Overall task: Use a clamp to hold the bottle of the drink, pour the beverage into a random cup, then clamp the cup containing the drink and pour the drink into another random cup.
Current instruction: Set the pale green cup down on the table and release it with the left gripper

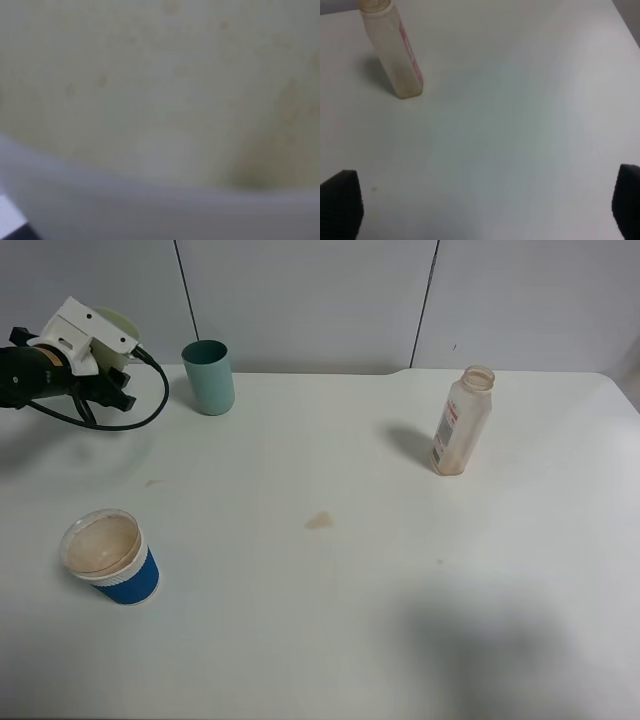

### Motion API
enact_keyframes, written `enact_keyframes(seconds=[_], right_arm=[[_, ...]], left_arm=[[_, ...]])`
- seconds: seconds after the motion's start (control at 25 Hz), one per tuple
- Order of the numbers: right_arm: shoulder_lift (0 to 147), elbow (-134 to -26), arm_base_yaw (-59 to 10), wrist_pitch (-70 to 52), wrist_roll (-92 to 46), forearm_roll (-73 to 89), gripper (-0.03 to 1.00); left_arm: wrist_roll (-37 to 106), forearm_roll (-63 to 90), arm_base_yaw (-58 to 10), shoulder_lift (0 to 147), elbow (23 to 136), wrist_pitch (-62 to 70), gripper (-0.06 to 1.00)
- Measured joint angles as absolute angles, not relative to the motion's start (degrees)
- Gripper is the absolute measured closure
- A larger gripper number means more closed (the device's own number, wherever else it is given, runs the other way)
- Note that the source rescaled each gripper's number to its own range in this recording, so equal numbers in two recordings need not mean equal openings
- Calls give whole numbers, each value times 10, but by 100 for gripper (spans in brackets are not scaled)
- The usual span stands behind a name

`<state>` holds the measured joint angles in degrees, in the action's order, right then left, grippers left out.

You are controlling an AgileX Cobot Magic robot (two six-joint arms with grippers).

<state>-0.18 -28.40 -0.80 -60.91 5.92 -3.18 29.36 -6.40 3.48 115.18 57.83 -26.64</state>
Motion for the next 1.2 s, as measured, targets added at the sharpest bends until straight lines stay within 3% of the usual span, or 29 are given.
enact_keyframes(seconds=[0.48, 1.2], right_arm=[[-2, -284, -8, -609, 59, -32, -3], [-2, -284, -8, -609, 59, -32, -3]], left_arm=[[174, -59, 35, 1151, 516, -402, 92], [127, -59, 35, 1152, 407, -598, 92]])
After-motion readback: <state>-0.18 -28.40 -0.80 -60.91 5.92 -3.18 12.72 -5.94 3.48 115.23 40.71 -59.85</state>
